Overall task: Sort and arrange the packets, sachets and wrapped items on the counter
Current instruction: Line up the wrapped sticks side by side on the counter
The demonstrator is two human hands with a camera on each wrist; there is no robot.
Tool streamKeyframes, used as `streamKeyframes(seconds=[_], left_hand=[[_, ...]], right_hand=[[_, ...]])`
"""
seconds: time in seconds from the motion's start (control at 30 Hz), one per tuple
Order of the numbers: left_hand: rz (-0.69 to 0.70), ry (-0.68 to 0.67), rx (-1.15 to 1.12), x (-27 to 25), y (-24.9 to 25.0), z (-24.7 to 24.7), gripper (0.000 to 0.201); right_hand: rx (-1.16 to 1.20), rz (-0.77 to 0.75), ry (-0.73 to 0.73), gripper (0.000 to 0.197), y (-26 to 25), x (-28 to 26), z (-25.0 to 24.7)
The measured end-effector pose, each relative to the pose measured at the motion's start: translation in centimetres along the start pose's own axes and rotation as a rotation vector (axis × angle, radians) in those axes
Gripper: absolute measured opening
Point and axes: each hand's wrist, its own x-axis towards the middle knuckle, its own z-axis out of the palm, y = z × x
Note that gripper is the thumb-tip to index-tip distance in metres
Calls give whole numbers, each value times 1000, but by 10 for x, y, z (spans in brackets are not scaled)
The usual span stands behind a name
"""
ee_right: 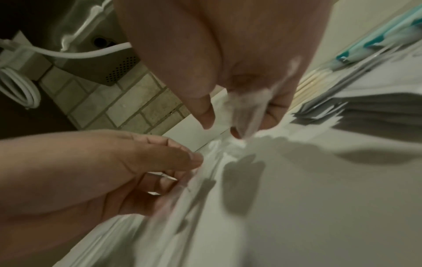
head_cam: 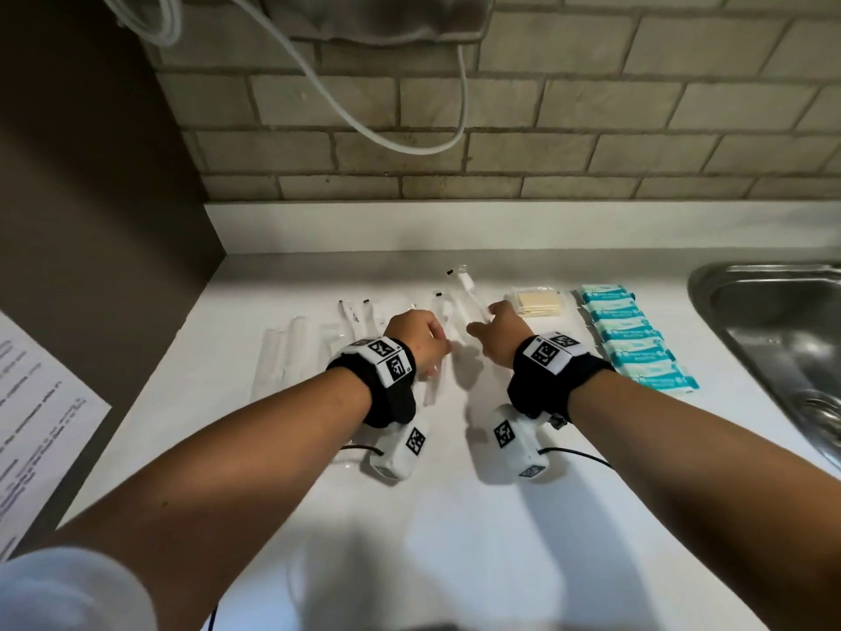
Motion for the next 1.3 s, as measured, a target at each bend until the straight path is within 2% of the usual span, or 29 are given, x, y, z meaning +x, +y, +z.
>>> streamKeyframes(seconds=[0.07, 0.2, 0.37, 0.47, 0.57, 0.7, 0.8, 1.03, 1.3], left_hand=[[-38, -39, 35, -2, 0, 7, 8], [-21, -97, 143, -3, 3, 10, 9], [60, -138, 363, 3, 2, 5, 40], [122, -115, 457, 3, 2, 5, 45], [183, -87, 579, 3, -1, 6, 47], [141, -143, 741, 0, -5, 7, 70], [143, -142, 750, -2, -1, 12, 75], [183, -123, 774, -6, 9, 19, 68], [116, -146, 861, -3, 16, 32, 77]], right_hand=[[-103, 15, -28, 55, 2, -3, 3], [-340, -22, -51, 38, 5, -11, 2], [-575, -63, -51, 38, 2, -17, -4], [-668, -157, -52, 46, 3, -20, -7], [-832, -276, -135, 52, 6, -25, -7], [-1006, -282, -203, 48, 10, -30, -7], [-1020, -282, -210, 45, 14, -32, -13], [-1052, -316, -173, 44, 25, -29, -23], [-1024, -308, -158, 41, 27, -25, -33]])
